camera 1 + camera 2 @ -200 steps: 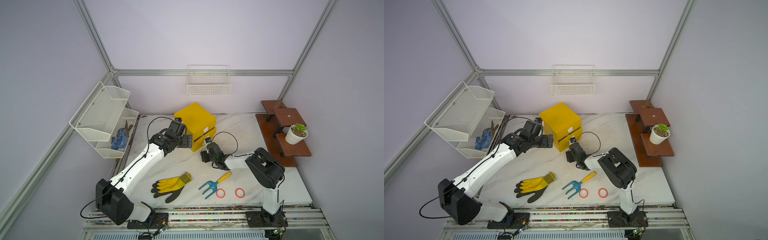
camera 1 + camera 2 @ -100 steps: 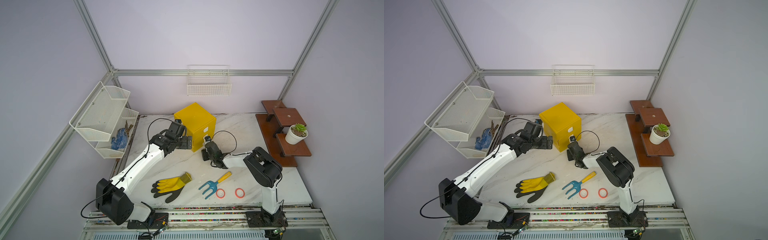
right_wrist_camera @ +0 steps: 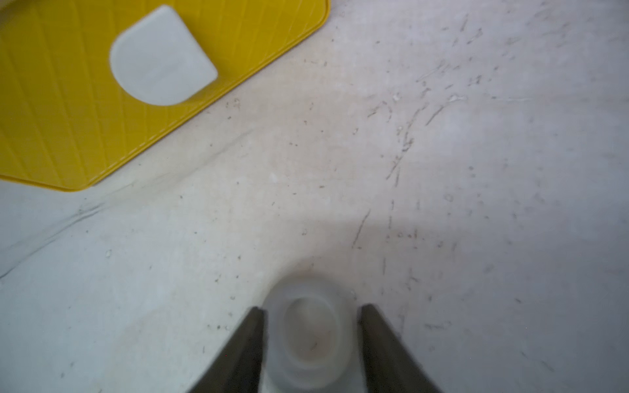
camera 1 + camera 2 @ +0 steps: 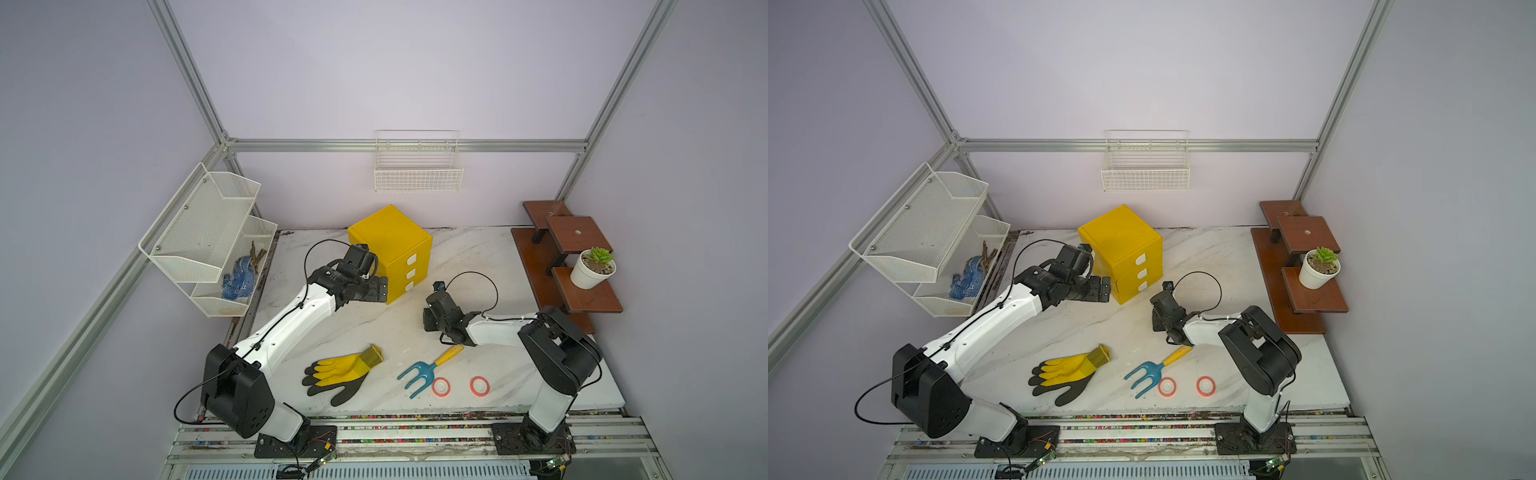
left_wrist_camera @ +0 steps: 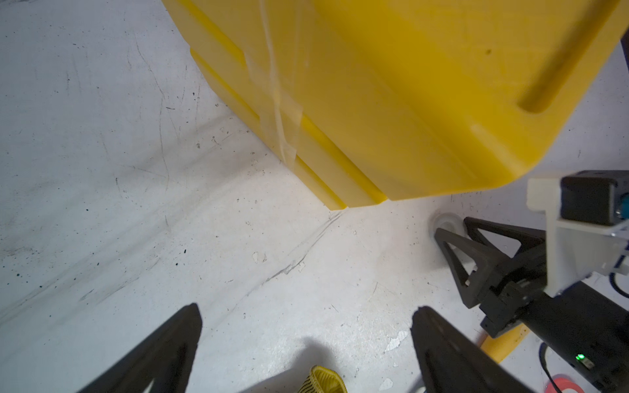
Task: Place the transparent tape into the drawer according to color
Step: Move the tape to the center of the board.
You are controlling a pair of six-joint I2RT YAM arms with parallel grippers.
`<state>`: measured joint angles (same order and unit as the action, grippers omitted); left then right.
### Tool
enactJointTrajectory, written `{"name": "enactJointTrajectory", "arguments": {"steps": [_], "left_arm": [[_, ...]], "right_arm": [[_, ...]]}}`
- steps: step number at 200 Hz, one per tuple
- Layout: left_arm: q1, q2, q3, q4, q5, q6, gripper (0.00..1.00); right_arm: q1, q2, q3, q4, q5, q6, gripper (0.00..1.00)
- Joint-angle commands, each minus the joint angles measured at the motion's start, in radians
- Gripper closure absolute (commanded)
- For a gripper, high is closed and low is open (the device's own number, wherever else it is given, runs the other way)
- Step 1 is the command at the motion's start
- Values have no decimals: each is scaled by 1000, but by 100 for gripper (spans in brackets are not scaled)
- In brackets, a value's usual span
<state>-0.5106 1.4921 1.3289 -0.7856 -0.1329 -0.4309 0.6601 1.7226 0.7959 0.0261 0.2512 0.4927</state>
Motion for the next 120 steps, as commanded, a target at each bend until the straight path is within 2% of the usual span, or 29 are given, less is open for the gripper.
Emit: {"name": "enactJointTrajectory", "arguments": {"steps": [1,13,28,76,112,120], "left_arm": [[7,-6,5,24,17,-3,0],[7,-6,5,24,17,-2,0],[9,-8,6,23,15,0,0],[17,-28,11,20,11,1,0],[27,-37,5,26,1,1,0],[29,-39,2,27,1,0,0]], "right_arm": [[-3,-28,-71,-132,-17,57,49],[-3,-56,-87,-99,-32,52,39],[-4,-86,-85,-72,-44,39,36],[-26,-245,-2,-11,-104,-1,37],[-69,-189,128,74,-217,32,38],[-77,-140,155,96,-233,50,38]]}}
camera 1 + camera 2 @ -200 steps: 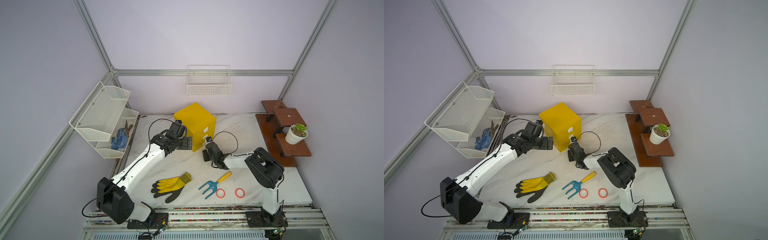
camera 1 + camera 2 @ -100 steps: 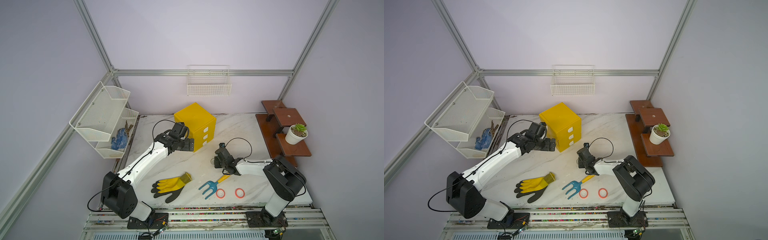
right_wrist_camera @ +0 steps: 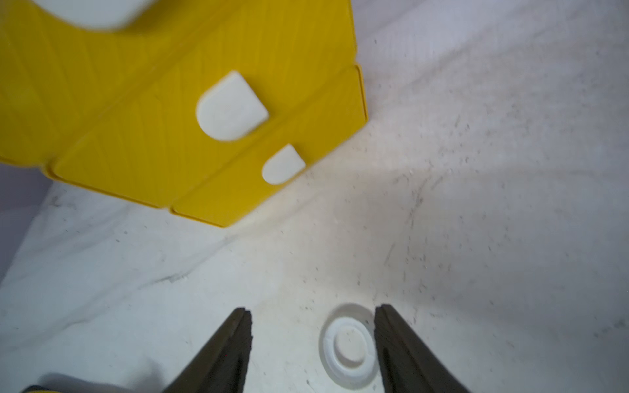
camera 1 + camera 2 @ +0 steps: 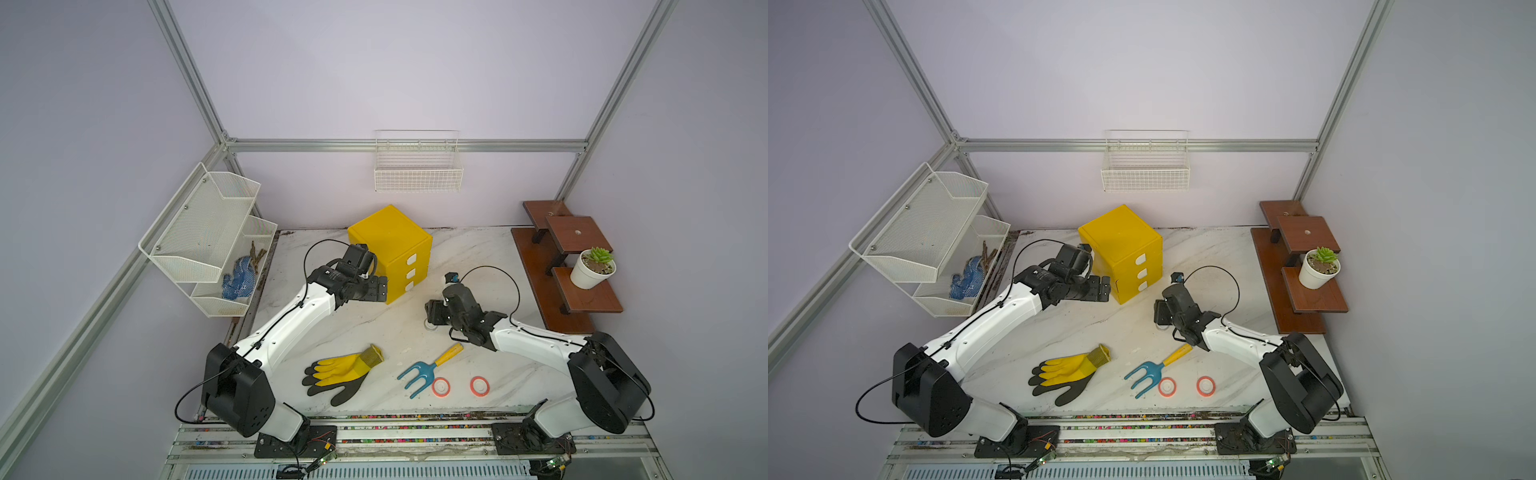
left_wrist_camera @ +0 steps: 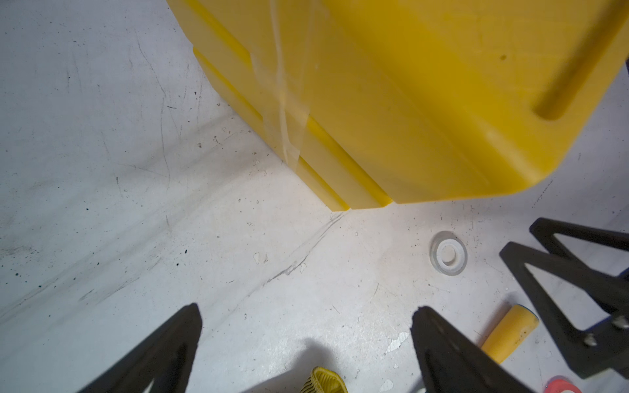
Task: Place the transparent tape into the drawer according to color
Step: Move the tape to the center of the board, then open the drawer in the storage box.
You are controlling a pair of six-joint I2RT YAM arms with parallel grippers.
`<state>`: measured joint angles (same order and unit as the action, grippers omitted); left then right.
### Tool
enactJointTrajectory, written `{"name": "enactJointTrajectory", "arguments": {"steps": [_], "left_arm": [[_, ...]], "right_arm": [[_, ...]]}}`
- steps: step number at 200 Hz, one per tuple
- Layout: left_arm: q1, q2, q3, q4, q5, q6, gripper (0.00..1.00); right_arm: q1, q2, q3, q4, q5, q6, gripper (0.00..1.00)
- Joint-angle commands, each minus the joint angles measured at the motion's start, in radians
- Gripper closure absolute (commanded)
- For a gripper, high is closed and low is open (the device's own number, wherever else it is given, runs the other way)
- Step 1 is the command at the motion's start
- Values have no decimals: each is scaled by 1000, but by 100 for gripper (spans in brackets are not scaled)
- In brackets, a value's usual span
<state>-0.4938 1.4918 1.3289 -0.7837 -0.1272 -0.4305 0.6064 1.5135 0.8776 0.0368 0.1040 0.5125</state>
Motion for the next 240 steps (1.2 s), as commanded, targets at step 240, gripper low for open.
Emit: {"name": "enactJointTrajectory", "arguments": {"steps": [240], "left_arm": [[32,185,289,111,-307,4,0]], "right_arm": [[-69,352,390,-95,-65,305,44]]}}
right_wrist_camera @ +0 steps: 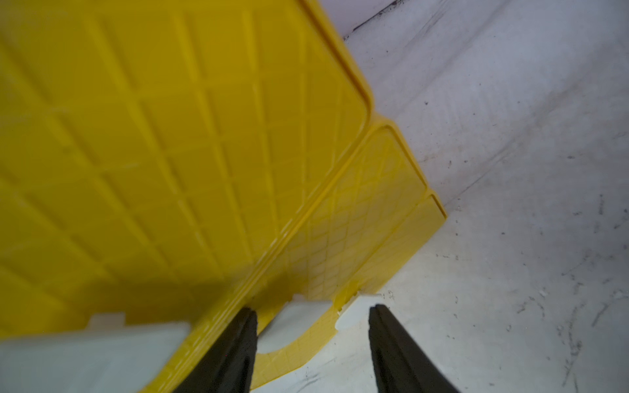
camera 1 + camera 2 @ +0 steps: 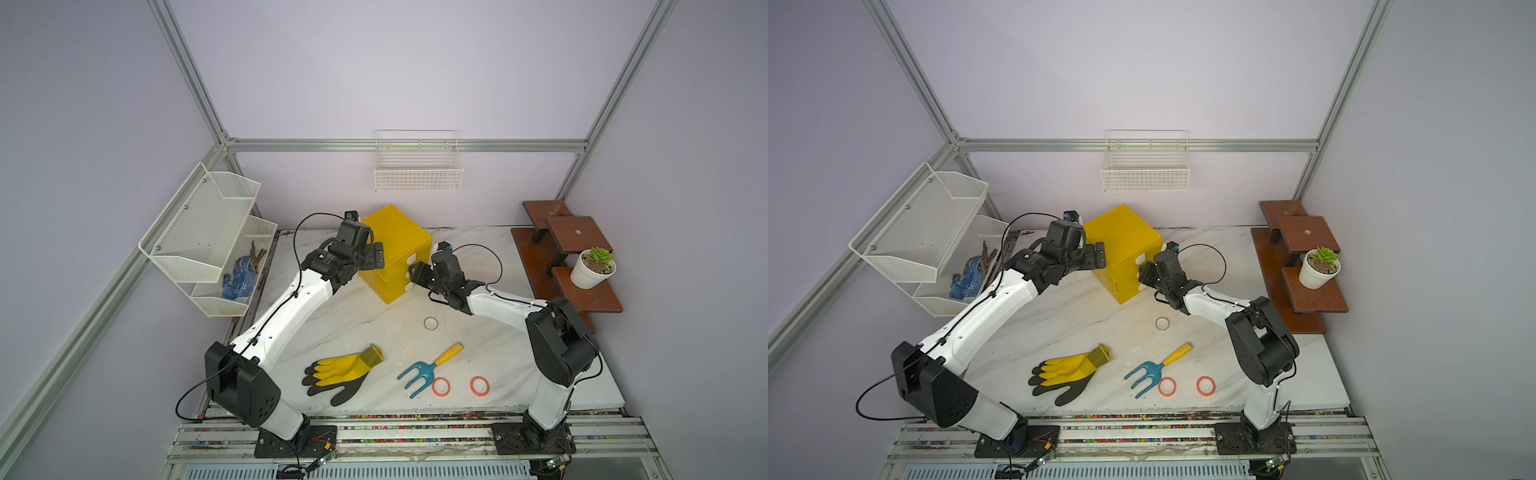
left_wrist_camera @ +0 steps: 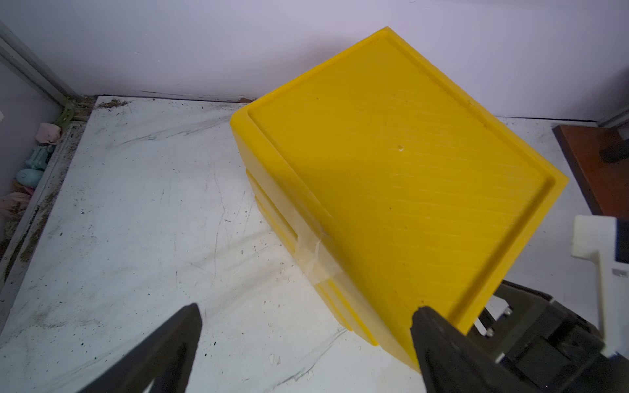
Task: Place the transparent tape into the drawer according to color
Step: Open the drawer in the storage box.
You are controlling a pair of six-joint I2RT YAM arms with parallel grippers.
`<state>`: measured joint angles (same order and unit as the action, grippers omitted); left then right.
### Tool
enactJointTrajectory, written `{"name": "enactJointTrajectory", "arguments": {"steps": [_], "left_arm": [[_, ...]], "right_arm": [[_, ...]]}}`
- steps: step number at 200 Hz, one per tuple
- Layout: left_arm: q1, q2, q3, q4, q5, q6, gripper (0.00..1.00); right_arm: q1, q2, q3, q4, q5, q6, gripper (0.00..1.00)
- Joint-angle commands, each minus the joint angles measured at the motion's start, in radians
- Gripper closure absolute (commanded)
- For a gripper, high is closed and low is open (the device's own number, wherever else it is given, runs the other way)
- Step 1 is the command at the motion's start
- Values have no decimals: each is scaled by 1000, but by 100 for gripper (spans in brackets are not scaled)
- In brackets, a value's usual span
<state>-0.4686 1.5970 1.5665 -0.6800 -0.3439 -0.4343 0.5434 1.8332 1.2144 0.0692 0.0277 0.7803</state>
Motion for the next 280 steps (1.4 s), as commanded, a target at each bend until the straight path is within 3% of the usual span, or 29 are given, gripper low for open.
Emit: {"name": "enactJointTrajectory", "arguments": {"steps": [1,72,152,175,243,264,280], "left_arm": [[7,81,54,5,-92,8,0],[14,205,94,-45,-78,9,0],[26,225,95,-44,-58,16,0],[28,230,102,-45,-33,16,0],[27,133,118,-19,124,23,0],[25,86,110,-19,180,-12,0],[19,29,73,-10,198,-29,0]], "right_arm": [[-6,33,55,-133,10,37,44],[-20,18,68,-410,-3,-30,46],[-60,-170,-108,-458,31,-63,46],[-61,-217,-138,-406,-3,-109,39],[-59,-458,-316,-362,-102,-257,35],[-51,-443,-348,-364,-183,-297,36],[-16,-398,-360,-348,-176,-320,35]]}}
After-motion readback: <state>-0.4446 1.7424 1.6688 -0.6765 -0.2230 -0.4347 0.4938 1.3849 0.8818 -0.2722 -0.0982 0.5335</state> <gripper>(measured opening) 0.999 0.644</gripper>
